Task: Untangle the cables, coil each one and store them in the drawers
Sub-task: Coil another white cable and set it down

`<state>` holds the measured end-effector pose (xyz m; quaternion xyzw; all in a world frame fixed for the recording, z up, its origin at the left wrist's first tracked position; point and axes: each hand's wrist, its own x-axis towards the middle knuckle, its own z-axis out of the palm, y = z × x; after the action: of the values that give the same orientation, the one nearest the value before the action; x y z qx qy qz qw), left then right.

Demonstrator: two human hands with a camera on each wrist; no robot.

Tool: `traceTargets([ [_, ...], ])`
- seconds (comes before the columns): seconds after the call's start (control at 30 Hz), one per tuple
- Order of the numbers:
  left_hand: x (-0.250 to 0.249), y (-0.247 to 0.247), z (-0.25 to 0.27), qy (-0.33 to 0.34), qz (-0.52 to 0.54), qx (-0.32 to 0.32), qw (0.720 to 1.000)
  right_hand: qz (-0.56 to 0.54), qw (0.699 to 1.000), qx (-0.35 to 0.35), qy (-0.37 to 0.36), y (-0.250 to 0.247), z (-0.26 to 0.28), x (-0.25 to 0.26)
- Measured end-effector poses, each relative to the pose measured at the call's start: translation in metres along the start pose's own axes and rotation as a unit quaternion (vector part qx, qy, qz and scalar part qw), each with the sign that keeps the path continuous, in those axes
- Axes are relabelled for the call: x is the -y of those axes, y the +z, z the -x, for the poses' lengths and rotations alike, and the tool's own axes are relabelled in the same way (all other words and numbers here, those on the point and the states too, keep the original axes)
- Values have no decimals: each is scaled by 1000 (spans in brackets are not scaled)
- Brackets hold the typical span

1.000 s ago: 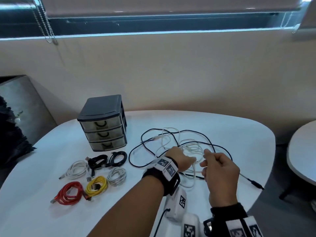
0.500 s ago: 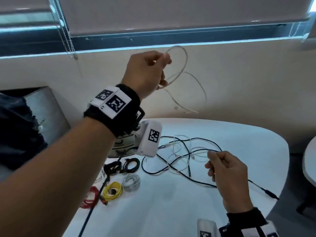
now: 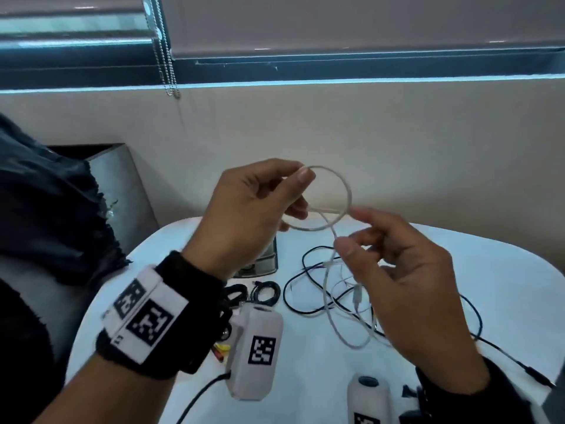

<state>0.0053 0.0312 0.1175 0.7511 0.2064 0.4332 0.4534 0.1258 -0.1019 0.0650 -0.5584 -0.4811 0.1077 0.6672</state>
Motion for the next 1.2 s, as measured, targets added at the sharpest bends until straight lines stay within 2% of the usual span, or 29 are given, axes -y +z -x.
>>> traceTargets([
  [0.07, 27, 5, 19, -33, 14, 10, 999, -5, 996, 91, 22, 15, 6, -9],
  [0.1, 40, 8, 28, -44, 21, 16, 999, -14, 993, 114, 28, 23, 11, -15],
  [0.23, 71, 17, 59, -94, 98, 44, 990, -66, 988, 128, 56, 46, 27, -36],
  [0.3, 84, 15, 74, -95, 117, 39, 988, -87, 990, 100, 49, 51, 26, -41],
  [0.4, 105, 3, 90, -68, 44, 24, 996, -136, 988, 25, 64, 44, 17, -38],
  [0.47, 112, -6, 93, -64, 42, 19, 997, -182, 980, -22, 82, 37, 10, -34],
  [0.67, 111, -26, 96, -108, 57, 1, 993, -254, 954, -140, 79, 6, -13, -55],
  [0.77, 117, -34, 109, -143, 68, 7, 987, -323, 924, -189, 86, -21, -22, -80],
  [0.8, 118, -36, 113, -156, 74, 3, 985, -347, 913, -187, 108, -35, -23, -81],
  [0.87, 119, -41, 119, -184, 98, -15, 978, -424, 859, -117, 261, -53, -23, -79],
  [0.93, 113, -42, 120, -207, 143, -43, 967, -451, 830, -122, 303, -61, -17, -80],
  [0.97, 110, -40, 119, -214, 165, -60, 961, -407, 859, -111, 290, -54, -15, -77],
  [1.0, 106, -37, 117, -219, 182, -79, 955, -339, 905, -32, 255, -41, -18, -61],
  [1.07, 99, -29, 114, -220, 189, -99, 952, -81, 961, 52, 258, -14, -6, -40],
  [1.1, 97, -24, 113, -217, 175, -95, 956, 26, 963, 86, 254, -3, 2, -34],
  [1.13, 94, -19, 114, -210, 147, -83, 963, 101, 967, 104, 209, 8, 12, -23],
  [1.2, 92, -12, 117, -195, 86, -41, 976, 227, 970, 87, 27, 30, 28, -13],
])
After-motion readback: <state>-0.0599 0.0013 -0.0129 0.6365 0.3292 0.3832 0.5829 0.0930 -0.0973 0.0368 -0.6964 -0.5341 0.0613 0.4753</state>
